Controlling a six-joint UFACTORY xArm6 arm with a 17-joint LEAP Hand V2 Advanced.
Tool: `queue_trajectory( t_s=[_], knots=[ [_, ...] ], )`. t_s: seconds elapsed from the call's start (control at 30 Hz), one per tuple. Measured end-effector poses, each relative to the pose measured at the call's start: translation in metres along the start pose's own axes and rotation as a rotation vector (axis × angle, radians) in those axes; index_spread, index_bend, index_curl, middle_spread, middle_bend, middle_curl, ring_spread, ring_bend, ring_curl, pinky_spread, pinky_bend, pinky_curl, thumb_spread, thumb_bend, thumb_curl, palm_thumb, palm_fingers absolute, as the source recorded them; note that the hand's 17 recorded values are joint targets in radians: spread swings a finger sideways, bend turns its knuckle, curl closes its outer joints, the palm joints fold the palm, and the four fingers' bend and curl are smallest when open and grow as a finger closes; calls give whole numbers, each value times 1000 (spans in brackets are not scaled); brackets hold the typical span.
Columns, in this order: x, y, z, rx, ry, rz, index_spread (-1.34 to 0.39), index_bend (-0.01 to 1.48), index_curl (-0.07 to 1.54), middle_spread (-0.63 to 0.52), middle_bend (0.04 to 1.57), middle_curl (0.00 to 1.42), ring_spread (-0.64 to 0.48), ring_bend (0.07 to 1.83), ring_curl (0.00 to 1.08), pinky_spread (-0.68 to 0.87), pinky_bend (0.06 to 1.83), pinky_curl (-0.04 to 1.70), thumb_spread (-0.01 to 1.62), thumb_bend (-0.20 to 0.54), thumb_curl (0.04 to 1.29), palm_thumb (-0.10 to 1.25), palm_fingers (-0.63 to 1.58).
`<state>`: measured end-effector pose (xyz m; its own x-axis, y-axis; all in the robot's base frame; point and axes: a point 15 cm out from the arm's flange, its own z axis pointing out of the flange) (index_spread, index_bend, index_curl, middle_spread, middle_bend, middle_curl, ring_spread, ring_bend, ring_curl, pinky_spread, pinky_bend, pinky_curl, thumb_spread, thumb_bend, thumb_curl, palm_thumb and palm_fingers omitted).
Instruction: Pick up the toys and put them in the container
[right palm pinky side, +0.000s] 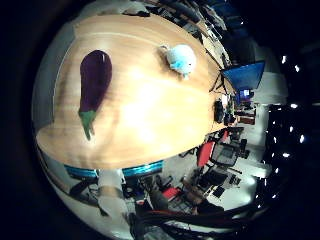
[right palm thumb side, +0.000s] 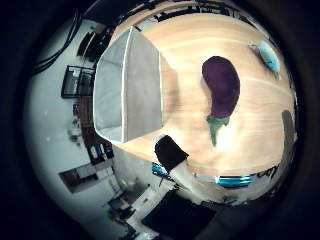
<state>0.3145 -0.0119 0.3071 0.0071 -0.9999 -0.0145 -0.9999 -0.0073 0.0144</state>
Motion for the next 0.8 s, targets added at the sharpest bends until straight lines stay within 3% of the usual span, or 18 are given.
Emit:
queue_trajectory(
  t_s=[0.6,0.8],
  knots=[
    [7,-34,43,-30,6,9,-454,157,269,-149,199,353,-29,425,247,425,543,260,1017,-24,281,264,251],
    [7,-16,85,-107,1,10,-453,156,268,-150,194,350,-40,440,249,416,560,259,1014,-26,282,267,246]
  ],
)
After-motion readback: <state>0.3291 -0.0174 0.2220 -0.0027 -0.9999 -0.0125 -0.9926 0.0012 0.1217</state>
